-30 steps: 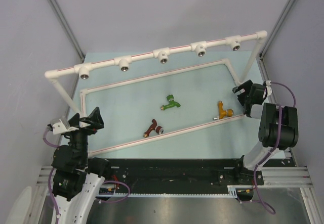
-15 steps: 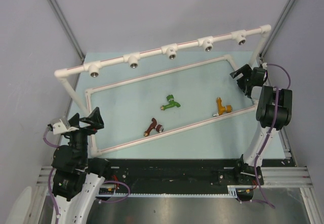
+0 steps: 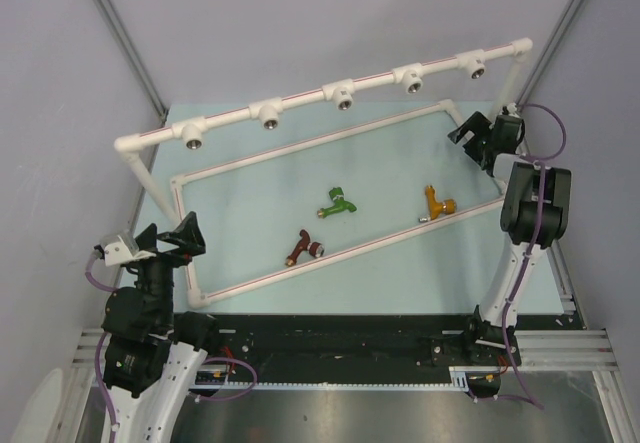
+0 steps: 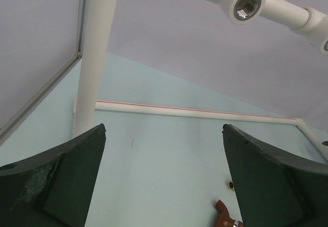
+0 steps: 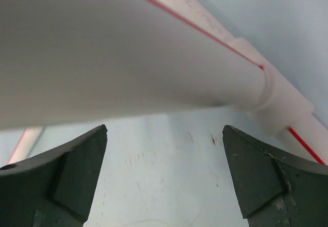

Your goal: Install the water faucets

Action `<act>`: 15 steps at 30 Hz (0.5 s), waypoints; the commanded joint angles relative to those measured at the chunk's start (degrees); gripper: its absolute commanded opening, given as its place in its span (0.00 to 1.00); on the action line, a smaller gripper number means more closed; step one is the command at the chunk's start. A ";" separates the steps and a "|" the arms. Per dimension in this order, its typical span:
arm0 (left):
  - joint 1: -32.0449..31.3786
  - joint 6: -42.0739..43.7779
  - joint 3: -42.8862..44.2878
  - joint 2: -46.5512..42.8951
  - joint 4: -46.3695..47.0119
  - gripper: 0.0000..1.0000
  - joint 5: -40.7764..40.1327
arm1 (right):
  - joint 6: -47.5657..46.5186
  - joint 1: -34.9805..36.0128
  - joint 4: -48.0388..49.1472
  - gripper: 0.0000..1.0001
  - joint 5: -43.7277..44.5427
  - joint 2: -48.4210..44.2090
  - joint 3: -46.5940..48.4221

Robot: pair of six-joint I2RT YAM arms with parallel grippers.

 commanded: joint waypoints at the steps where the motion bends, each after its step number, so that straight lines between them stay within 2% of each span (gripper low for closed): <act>1: -0.34 0.40 1.18 -6.21 1.18 1.00 0.24 | -6.72 2.52 -8.82 1.00 0.81 -6.51 2.15; 5: -0.42 0.32 1.18 -7.17 1.09 1.00 0.32 | -8.22 3.75 -19.18 1.00 3.53 -11.79 1.10; 15: -2.09 -0.12 1.79 -8.14 0.04 1.00 -0.20 | -6.39 3.14 -24.83 1.00 1.41 -26.19 -9.97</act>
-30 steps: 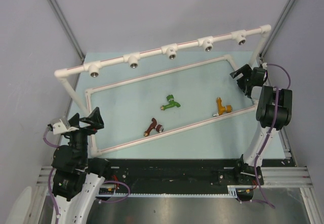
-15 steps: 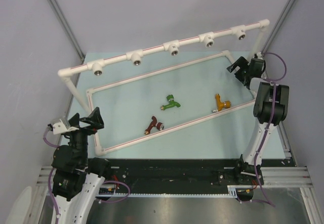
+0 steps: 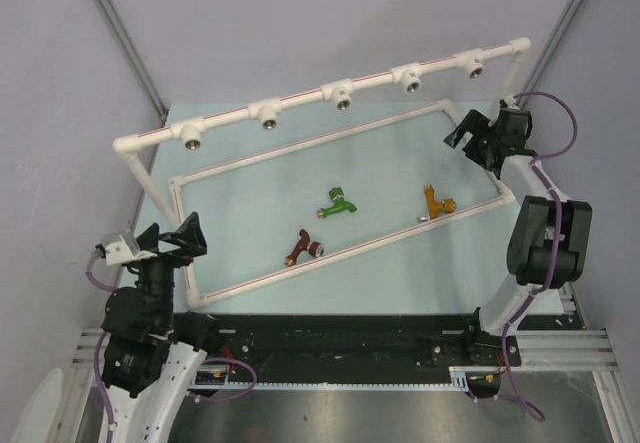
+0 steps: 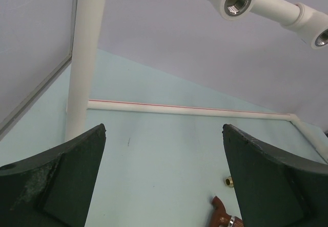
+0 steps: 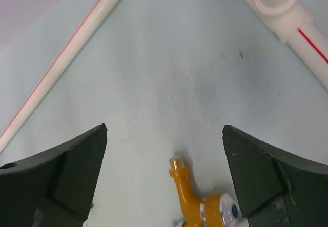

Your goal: Install the water faucets

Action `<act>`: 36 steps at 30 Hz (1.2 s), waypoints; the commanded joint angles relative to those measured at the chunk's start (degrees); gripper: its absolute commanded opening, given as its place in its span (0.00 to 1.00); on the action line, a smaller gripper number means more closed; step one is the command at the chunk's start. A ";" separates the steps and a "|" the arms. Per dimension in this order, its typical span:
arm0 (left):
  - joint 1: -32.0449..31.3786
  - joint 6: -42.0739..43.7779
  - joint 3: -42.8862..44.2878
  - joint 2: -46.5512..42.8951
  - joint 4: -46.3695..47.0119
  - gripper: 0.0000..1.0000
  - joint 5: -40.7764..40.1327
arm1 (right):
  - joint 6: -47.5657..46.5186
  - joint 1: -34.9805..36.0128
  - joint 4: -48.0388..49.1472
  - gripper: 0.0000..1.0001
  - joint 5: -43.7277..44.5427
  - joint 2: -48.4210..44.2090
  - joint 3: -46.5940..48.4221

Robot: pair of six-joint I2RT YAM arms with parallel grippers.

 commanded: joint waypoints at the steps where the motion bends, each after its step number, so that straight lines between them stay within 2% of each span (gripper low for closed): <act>1: -1.11 -0.12 1.88 -8.23 0.02 1.00 -0.18 | 1.32 -0.45 -5.35 1.00 1.14 -6.38 -6.30; 9: -2.61 -0.21 2.15 -8.23 -0.60 1.00 -0.09 | 0.27 1.22 -7.91 1.00 8.44 -12.02 -12.56; 20: -3.22 -0.30 2.23 -8.32 -1.30 1.00 -0.18 | -0.96 3.68 -11.51 0.99 6.07 -4.46 -13.44; 29: -3.22 -0.39 2.15 -8.32 -1.57 1.00 -0.18 | -1.49 8.07 -10.29 0.75 5.10 -0.33 -13.44; 30: -3.22 -0.39 2.15 -8.32 -1.57 1.00 -0.09 | -1.66 9.73 -9.59 0.67 5.01 -0.07 -13.35; 31: -3.31 -0.39 2.15 -8.23 -1.48 1.00 -0.09 | -2.36 10.70 -9.15 0.64 4.75 0.28 -13.44; 36: -3.31 -0.30 2.06 -8.14 -1.48 1.00 -0.09 | -2.90 13.26 -6.42 0.61 4.04 1.08 -13.35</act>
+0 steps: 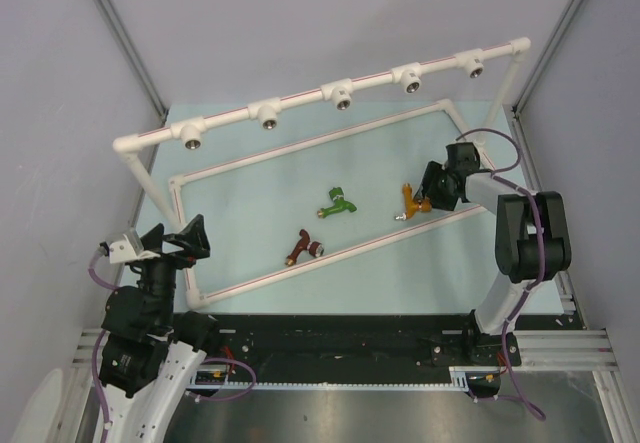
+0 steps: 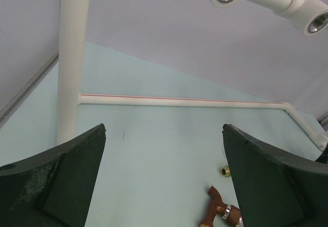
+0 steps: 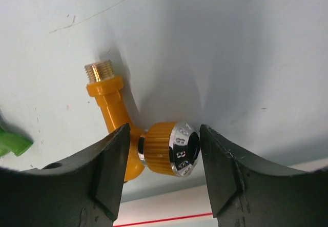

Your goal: Install the water faucets

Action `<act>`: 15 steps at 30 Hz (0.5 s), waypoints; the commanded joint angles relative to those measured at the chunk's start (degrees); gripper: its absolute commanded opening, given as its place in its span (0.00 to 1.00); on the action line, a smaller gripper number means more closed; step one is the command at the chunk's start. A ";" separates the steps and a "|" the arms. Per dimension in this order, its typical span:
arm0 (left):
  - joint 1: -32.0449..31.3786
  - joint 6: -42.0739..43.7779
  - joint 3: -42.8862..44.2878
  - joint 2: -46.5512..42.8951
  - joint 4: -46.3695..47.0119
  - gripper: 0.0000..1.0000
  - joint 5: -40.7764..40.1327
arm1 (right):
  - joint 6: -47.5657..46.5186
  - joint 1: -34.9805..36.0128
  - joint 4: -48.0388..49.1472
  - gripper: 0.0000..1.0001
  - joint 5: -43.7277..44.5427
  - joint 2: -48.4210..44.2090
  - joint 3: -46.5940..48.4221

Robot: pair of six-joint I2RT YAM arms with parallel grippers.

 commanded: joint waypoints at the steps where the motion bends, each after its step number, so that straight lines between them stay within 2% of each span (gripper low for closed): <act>1: -0.34 -0.28 1.71 -8.23 0.25 1.00 -0.18 | -1.19 2.55 2.17 0.61 -0.41 1.54 0.20; 7: -0.34 -0.19 1.53 -8.23 0.42 1.00 -0.09 | -1.45 4.05 1.56 0.62 -0.59 1.80 0.20; 8: -0.34 -0.28 1.45 -8.23 0.42 1.00 -0.09 | -1.63 4.57 1.65 0.59 -0.68 1.63 0.20; 10: -0.34 -0.28 1.36 -7.97 0.60 1.00 -0.01 | -1.72 5.01 1.47 0.48 -0.94 1.36 0.20; 11: -0.34 -0.28 1.27 -7.96 0.60 1.00 0.26 | -1.81 5.36 1.47 0.36 -1.11 0.84 0.20; 15: -0.34 -0.98 1.18 -6.03 1.39 1.00 2.19 | -2.16 6.77 1.64 0.17 -1.20 -1.00 0.29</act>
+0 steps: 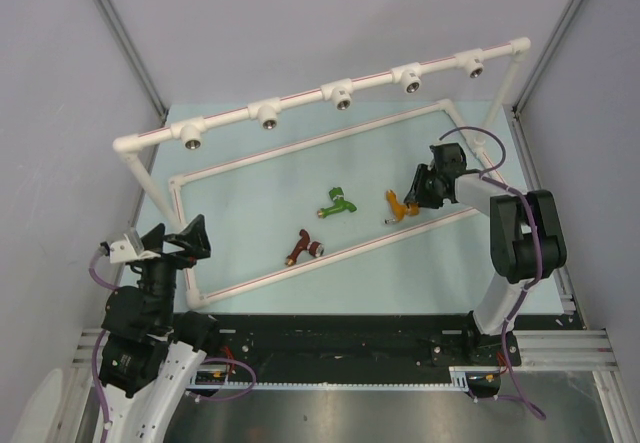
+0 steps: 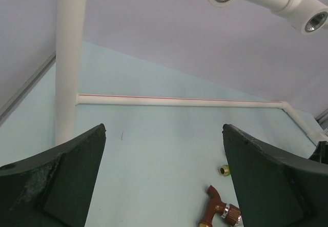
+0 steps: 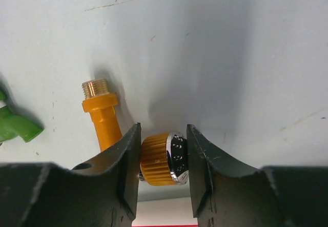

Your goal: Install the water faucets

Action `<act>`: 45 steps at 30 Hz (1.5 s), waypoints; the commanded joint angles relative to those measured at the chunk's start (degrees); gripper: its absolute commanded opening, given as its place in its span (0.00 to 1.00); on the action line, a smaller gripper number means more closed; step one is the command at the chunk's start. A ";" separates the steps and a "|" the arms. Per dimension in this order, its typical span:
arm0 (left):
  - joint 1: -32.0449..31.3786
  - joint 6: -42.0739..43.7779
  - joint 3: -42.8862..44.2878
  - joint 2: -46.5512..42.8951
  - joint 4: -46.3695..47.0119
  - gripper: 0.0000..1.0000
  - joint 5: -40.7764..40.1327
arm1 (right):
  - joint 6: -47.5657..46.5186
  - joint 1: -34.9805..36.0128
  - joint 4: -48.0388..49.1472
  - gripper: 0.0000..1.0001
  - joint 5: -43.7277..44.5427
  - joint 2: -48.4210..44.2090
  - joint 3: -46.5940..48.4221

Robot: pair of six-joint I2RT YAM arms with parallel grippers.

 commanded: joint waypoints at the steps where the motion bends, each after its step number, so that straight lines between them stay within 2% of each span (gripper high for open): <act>1: -0.29 -1.65 1.09 -5.68 1.32 1.00 2.76 | -1.04 1.79 -0.10 0.15 -0.77 -2.23 0.20; 4: -0.29 -3.76 0.48 -3.93 2.11 1.00 6.27 | -1.13 2.84 0.34 0.04 -1.56 -3.82 0.20; 9: -0.29 -9.91 -1.62 -0.58 5.54 1.00 14.08 | -1.57 5.47 1.92 0.01 -2.09 -6.01 0.20; 12: -0.29 -17.02 -5.40 3.80 10.97 1.00 21.97 | -2.27 7.23 2.71 0.01 -1.47 -7.24 0.11; 13: -0.29 -21.22 -7.93 5.12 15.43 1.00 23.32 | -2.71 8.37 3.06 0.01 -0.95 -7.77 0.11; 15: -0.29 -26.67 -10.76 9.51 21.16 1.00 30.58 | -3.24 9.61 3.41 0.01 -0.33 -8.12 0.11; 16: -0.29 -28.28 -13.47 11.18 27.71 1.00 32.19 | -3.59 10.83 3.50 0.01 0.45 -8.47 0.11; 19: -0.38 -32.77 -15.60 22.05 35.48 1.00 35.80 | -4.12 12.77 4.11 0.00 0.38 -8.91 0.11; 24: -1.43 -35.49 -13.76 37.98 43.58 1.00 41.34 | -3.68 15.85 5.61 0.00 1.17 -10.14 -0.94; 28: -3.45 -38.31 -13.59 50.01 53.33 1.00 41.61 | -2.37 18.22 8.15 0.00 0.90 -11.64 -2.43; 34: -6.88 -39.19 -9.82 62.50 58.27 1.00 40.82 | -0.78 21.65 10.18 0.00 0.20 -14.71 -3.58; 45: -12.33 -45.42 -3.22 78.78 68.82 1.00 42.66 | 0.45 26.57 10.97 0.00 0.64 -19.72 -4.37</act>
